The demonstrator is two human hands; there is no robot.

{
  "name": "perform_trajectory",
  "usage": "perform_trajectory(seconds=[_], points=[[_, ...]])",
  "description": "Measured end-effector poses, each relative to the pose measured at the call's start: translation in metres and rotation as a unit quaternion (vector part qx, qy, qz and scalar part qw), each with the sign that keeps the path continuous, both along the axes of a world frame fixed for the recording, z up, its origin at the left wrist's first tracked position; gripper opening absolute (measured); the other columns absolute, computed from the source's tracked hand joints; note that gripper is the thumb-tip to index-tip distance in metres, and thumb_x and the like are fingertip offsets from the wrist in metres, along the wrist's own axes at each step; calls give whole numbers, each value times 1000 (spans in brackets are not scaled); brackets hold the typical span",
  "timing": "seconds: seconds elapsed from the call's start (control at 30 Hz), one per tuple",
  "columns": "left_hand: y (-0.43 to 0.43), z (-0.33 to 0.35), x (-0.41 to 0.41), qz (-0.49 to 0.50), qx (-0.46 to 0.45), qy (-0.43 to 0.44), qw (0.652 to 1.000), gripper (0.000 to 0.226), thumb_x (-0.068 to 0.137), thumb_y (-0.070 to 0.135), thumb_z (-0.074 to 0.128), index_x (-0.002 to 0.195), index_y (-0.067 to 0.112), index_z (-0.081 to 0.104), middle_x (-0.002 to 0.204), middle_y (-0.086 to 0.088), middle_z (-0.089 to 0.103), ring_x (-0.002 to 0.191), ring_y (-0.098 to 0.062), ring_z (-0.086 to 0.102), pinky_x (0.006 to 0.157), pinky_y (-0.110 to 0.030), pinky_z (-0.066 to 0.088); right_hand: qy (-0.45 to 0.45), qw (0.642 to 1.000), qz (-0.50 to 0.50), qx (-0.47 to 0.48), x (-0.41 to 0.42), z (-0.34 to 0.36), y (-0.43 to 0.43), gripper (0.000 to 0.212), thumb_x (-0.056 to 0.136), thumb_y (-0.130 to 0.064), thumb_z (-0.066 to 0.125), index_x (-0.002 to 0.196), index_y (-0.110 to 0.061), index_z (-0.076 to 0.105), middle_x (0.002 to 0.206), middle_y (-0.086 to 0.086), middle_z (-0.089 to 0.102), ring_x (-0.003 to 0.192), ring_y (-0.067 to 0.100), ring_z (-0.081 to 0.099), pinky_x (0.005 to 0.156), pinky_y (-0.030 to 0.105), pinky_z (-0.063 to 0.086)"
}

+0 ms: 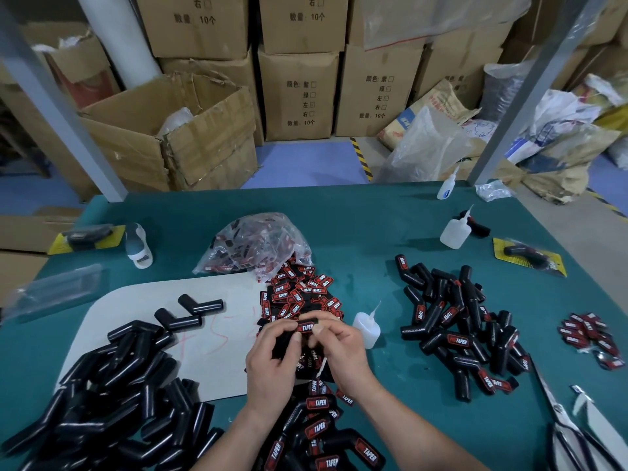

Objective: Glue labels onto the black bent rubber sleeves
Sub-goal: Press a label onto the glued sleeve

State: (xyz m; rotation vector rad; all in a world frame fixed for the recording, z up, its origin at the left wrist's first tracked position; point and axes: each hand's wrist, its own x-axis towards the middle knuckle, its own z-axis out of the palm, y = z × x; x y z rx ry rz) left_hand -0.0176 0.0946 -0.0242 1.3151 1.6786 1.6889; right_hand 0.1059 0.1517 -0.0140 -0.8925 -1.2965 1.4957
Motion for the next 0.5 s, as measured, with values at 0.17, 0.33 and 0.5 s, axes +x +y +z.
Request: perform_trajectory(seconds=[0.17, 0.33, 0.5], points=[[0, -1, 1, 3, -12, -44, 999, 35, 88, 14, 70, 101, 45, 69, 107, 17, 71, 106, -7, 67, 94, -13, 47, 1, 1000, 8, 15, -2, 8, -2, 24, 83, -4, 68, 69, -22, 75, 110, 11, 71, 103, 24, 68, 81, 29, 54], [0, -2, 1, -1, -15, -55, 998, 49, 90, -5, 73, 100, 43, 70, 106, 17, 72, 105, -5, 67, 92, -11, 47, -4, 1000, 11, 19, -1, 9, -2, 27, 85, -2, 66, 66, -20, 72, 110, 9, 70, 98, 19, 67, 80, 27, 53], [-1, -1, 0, -11, -8, -53, 999, 27, 89, 11, 71, 99, 35, 72, 109, 14, 72, 108, -9, 67, 96, -18, 50, -23, 999, 12, 35, 2, 2, 0, 14, 85, -4, 70, 77, 7, 68, 110, 5, 68, 106, 20, 65, 90, 28, 51]])
